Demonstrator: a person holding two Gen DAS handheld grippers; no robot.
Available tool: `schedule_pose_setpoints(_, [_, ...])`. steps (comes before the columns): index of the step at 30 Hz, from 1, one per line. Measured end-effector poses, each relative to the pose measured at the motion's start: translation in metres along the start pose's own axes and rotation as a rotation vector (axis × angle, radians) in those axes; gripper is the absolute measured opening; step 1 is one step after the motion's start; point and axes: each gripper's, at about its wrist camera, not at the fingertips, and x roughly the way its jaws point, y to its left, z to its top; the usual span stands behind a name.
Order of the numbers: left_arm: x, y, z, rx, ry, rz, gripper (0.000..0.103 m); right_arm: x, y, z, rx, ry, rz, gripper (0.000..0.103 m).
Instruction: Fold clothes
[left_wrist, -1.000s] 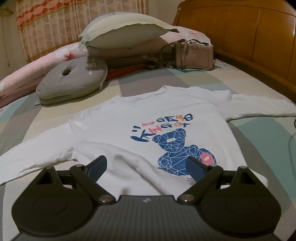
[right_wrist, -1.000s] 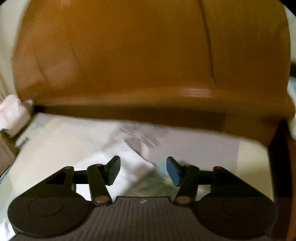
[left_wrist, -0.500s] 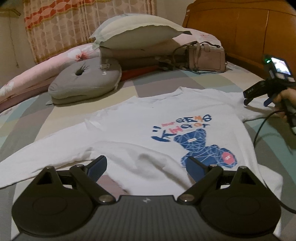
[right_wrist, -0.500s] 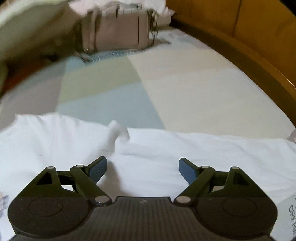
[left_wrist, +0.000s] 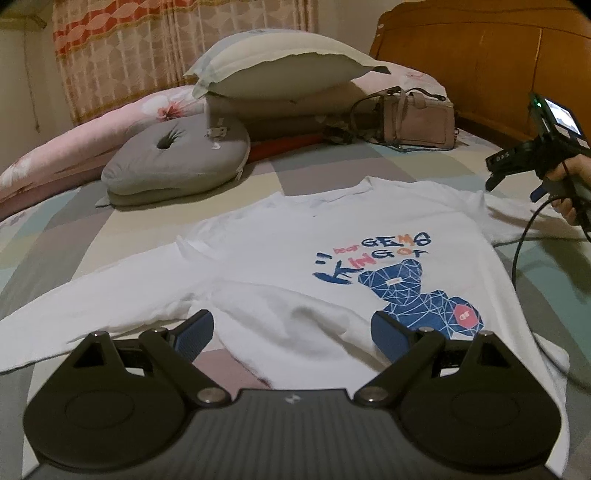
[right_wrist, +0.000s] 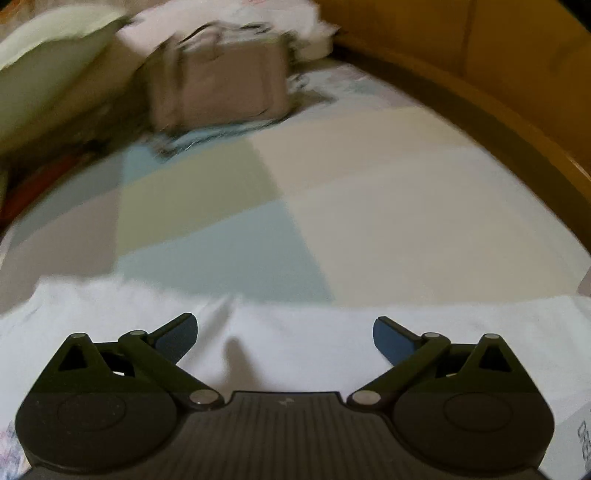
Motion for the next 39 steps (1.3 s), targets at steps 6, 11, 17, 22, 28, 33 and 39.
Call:
schedule_pose_setpoints(6, [-0.002, 0.004, 0.0, 0.001, -0.003, 0.003, 0.092, 0.027, 0.03, -0.016, -0.071, 0.048, -0.04, 0.103])
schedule_pose_setpoints(11, [-0.003, 0.01, -0.001, -0.001, -0.004, 0.007, 0.092, 0.048, 0.035, 0.01, -0.076, -0.013, -0.056, 0.103])
schedule_pose_setpoints(17, [0.001, 0.016, 0.001, 0.006, -0.012, 0.002, 0.093, 0.024, 0.061, 0.019, -0.128, 0.01, 0.02, 0.103])
schedule_pose_setpoints(22, [0.005, 0.016, -0.001, 0.01, -0.004, -0.02, 0.094, 0.041, 0.093, 0.009, -0.18, 0.059, 0.012, 0.103])
schedule_pose_setpoints(28, [-0.004, 0.02, -0.001, 0.006, 0.003, -0.019, 0.094, 0.072, 0.089, 0.033, -0.111, -0.01, 0.021, 0.103])
schedule_pose_setpoints(33, [-0.014, 0.025, 0.0, -0.01, 0.012, 0.002, 0.094, 0.019, 0.078, 0.028, -0.088, -0.054, 0.138, 0.103])
schedule_pose_setpoints(39, [-0.036, 0.016, 0.009, -0.024, 0.005, -0.018, 0.094, -0.08, 0.055, -0.01, -0.19, -0.075, 0.329, 0.103])
